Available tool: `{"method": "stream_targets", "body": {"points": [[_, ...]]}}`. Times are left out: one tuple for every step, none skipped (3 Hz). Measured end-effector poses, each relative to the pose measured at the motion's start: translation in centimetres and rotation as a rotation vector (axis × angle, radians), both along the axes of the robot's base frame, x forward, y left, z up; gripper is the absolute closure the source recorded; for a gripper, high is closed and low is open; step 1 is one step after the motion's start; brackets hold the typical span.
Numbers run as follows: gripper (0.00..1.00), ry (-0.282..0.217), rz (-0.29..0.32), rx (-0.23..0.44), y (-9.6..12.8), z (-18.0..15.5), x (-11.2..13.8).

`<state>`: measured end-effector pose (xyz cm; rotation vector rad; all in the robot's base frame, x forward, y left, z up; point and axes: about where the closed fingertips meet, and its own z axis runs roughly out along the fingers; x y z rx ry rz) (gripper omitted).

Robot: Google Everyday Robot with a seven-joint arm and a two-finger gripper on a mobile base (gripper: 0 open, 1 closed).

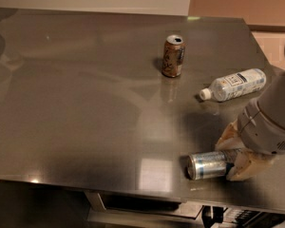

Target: Pick redbull can

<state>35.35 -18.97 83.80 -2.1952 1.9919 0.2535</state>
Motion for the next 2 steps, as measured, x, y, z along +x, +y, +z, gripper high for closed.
{"method": "stream_targets", "body": {"points": [[0.87,0.037,-0.033,-0.001,-0.3,1.6,0.9],[1.0,0.036,-0.048,0.005,0.0,5.0,1.5]]}}
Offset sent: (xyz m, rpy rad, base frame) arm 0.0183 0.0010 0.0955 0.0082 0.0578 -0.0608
